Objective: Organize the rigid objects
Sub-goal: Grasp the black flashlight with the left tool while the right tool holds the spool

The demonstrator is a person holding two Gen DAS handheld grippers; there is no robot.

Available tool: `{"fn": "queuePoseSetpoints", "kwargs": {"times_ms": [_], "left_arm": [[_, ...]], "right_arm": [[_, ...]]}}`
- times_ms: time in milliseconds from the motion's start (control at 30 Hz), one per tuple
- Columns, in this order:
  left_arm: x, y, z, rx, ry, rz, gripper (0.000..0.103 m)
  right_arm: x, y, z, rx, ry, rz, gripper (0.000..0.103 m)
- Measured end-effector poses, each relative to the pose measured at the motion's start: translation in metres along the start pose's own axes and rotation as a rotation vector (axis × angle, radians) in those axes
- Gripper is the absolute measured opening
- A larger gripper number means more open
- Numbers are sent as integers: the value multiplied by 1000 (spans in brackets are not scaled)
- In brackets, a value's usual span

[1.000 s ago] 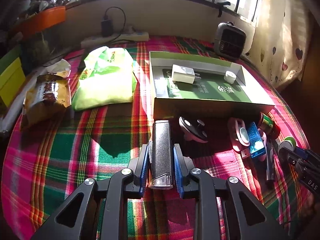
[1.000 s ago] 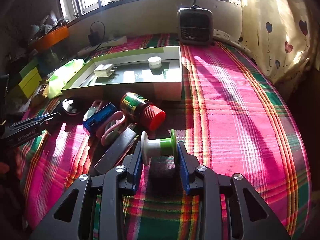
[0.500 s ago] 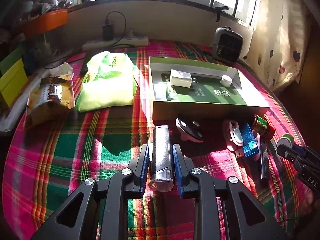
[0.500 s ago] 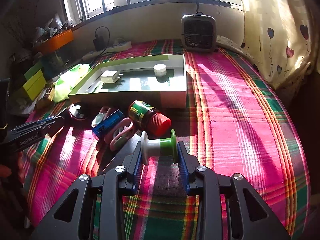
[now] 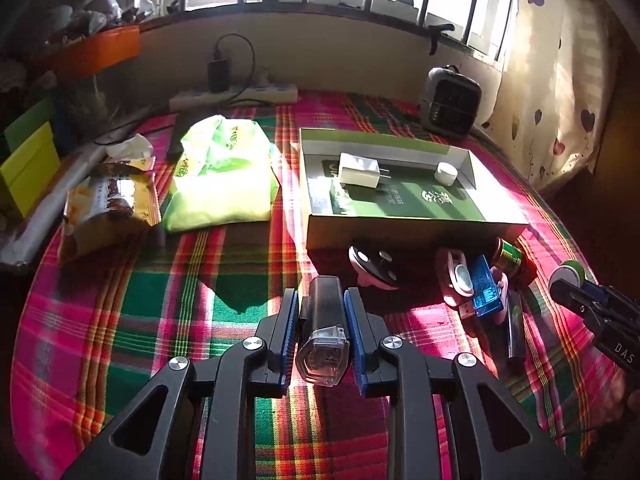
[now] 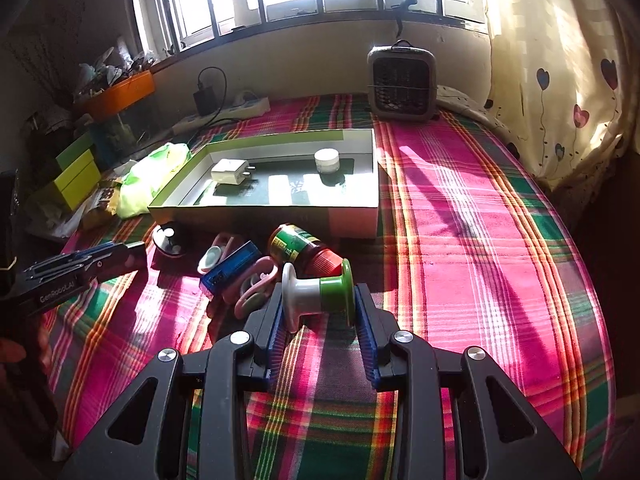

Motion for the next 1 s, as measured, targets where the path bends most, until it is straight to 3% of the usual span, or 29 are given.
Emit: {"fn": "queuePoseSetpoints", "kwargs": {"times_ms": [633, 867, 1000], "left_arm": [[-10, 24, 4, -14, 3, -73, 24], [-8, 27, 8, -30, -15, -58, 26], [-8, 26, 6, -23, -6, -60, 22]], "right_arm": [[-1, 2, 0, -9, -11, 1, 34], [-1, 2, 1, -10, -12, 0, 34], [-1, 2, 0, -10, -12, -1, 34]]}}
Point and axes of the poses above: each gripper's, at about its wrist camera, not at the fingertips, and x roughly against the way its jaws point, z to its right, y to its underside, the point moved 4 cm from there along -x, roughly the way its jaws point, and after that the axes turned 13 degrees about -y, right-handed, at the moved point
